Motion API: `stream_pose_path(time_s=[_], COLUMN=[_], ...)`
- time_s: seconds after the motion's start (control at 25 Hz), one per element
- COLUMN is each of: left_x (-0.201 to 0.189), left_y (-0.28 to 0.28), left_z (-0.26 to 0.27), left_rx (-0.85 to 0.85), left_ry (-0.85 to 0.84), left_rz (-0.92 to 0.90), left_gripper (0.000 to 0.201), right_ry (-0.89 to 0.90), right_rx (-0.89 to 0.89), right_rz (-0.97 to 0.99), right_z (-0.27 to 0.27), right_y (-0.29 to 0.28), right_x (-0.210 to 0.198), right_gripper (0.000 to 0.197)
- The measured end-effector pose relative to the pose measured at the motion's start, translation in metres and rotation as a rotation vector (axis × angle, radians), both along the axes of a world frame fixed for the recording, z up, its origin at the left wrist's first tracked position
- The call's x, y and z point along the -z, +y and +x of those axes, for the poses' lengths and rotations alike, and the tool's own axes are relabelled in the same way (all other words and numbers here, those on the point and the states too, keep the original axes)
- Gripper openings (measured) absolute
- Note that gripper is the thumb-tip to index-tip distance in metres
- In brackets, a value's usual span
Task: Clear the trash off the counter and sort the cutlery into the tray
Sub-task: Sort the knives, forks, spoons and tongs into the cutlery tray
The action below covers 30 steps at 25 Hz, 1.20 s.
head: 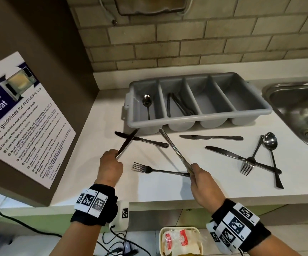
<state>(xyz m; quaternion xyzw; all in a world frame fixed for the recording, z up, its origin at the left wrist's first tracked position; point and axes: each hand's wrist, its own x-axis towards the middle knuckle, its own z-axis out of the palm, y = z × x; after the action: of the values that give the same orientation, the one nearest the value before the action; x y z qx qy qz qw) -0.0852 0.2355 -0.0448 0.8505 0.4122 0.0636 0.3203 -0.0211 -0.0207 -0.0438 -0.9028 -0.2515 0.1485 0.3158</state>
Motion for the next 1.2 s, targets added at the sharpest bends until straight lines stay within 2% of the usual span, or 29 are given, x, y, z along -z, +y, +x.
stream_pose_path(time_s=[0.16,0.24,0.36,0.44,0.52,0.64,0.72,0.84,0.96,1.04,1.12,1.2], left_x=[-0.013,-0.016,-0.022,-0.028,-0.037,-0.049,-0.054,-0.054,-0.057,-0.063,-0.073,-0.085], left_y=[0.001,-0.001,-0.006,-0.008,-0.015,-0.022,-0.028,-0.039,-0.054,-0.062,-0.066,-0.069], left_z=[-0.004,-0.001,0.0,0.0,0.006,0.023,0.033,0.041,0.05,0.06,0.075,0.096], left_rx=[0.039,0.109,0.166,0.222,0.239,0.249,0.322,0.322,0.223,0.182,0.143,0.127], left_ry=[-0.071,-0.052,-0.136,-0.234,-0.319,-0.397,-0.409,-0.463,-0.543,-0.595,-0.667,-0.674], left_rz=[0.067,0.055,0.003,-0.13,-0.341,-0.572,-0.572,-0.456,-0.416,-0.497,-0.614,-0.628], left_gripper=[0.036,0.031,0.021,0.02,0.021,0.023,0.022,0.024,0.027,0.025,0.022,0.027], right_ry=[-0.059,-0.075,-0.062,-0.057,-0.049,-0.028,0.005,0.037,-0.032,-0.136,-0.218,-0.214], right_rx=[-0.031,-0.022,-0.012,-0.018,-0.017,-0.011,-0.01,-0.001,-0.028,-0.048,-0.027,-0.002], right_rz=[0.143,0.238,0.365,0.434,0.458,0.452,0.458,0.506,0.43,0.281,0.107,0.078], right_z=[-0.001,0.0,0.001,0.001,0.002,0.002,0.001,-0.004,-0.002,0.004,0.014,0.026], right_y=[0.015,0.027,0.046,0.059,0.074,0.098,0.11,0.117,0.115,0.108,0.089,0.057], right_x=[-0.005,-0.011,-0.022,-0.028,-0.031,-0.032,-0.032,-0.035,-0.043,-0.046,-0.049,-0.053], right_gripper=[0.013,0.014,0.015,0.022,0.034,0.023,0.02,0.037,0.041,0.045,0.04,0.035])
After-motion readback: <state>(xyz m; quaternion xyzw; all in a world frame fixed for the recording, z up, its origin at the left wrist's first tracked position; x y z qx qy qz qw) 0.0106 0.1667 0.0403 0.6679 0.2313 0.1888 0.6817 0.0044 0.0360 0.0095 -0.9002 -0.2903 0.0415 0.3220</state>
